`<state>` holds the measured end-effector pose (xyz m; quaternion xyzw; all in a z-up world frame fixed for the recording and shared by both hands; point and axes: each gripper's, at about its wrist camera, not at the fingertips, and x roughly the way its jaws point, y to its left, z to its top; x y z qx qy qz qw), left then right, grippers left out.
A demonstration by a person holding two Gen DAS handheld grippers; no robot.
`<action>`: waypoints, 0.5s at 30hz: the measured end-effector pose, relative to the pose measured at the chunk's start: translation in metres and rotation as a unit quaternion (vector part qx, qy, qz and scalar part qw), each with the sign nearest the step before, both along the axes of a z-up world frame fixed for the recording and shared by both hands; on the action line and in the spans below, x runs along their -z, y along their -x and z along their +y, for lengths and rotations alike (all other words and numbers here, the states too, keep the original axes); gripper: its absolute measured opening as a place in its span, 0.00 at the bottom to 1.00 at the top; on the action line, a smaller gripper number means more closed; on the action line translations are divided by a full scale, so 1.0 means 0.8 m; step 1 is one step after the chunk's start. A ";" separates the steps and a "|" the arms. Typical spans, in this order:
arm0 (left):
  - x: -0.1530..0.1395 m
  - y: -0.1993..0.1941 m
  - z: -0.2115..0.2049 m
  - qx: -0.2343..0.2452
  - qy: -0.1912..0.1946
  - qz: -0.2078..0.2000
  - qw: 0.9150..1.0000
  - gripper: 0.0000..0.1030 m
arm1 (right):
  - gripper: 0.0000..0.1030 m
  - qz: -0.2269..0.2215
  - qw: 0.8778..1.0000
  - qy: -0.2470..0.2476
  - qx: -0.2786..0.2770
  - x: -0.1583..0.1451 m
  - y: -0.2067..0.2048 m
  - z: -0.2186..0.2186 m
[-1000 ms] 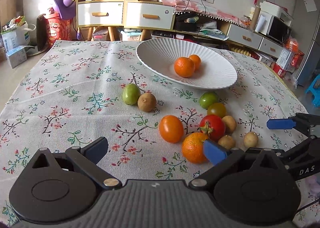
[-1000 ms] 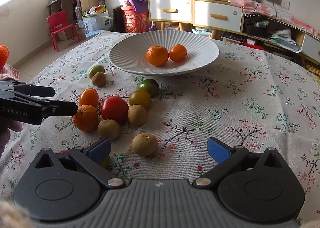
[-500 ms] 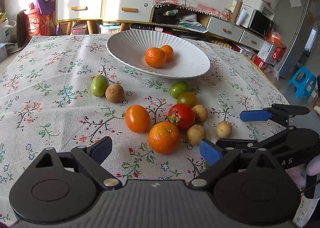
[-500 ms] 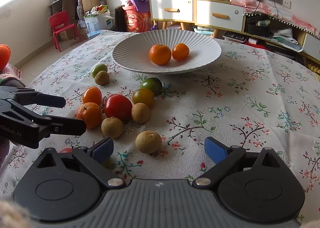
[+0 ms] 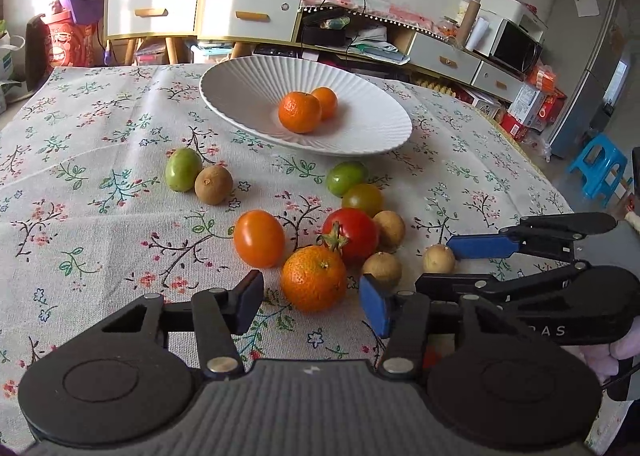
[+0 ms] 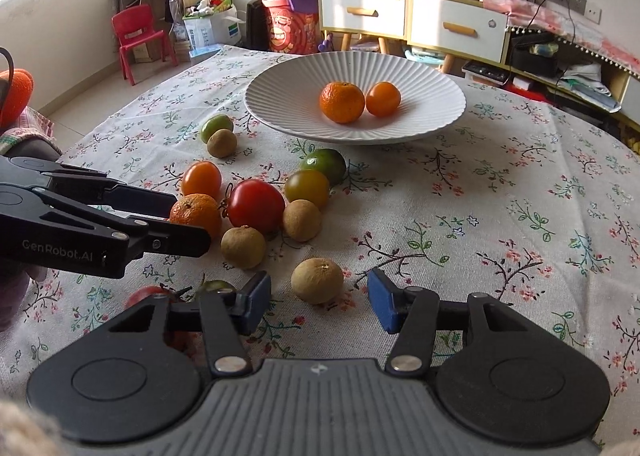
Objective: Organize fruits
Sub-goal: 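Grasp the orange with the left gripper while the right gripper grasps a yellow fruit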
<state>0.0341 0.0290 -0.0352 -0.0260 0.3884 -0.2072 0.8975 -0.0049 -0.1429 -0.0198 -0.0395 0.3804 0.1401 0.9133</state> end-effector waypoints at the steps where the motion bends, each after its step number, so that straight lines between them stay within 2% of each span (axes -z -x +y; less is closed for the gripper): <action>1: 0.000 -0.001 0.000 -0.001 0.000 0.000 1.000 0.42 | 0.44 0.001 1.000 -0.001 0.000 0.000 0.000 0.000; 10: 0.001 -0.002 -0.003 0.000 -0.002 0.001 1.000 0.30 | 0.31 0.005 1.000 -0.005 -0.003 -0.001 -0.001 0.000; 15: 0.000 0.000 -0.004 0.002 -0.006 -0.003 1.000 0.29 | 0.25 0.005 1.000 -0.004 -0.002 -0.001 -0.002 0.001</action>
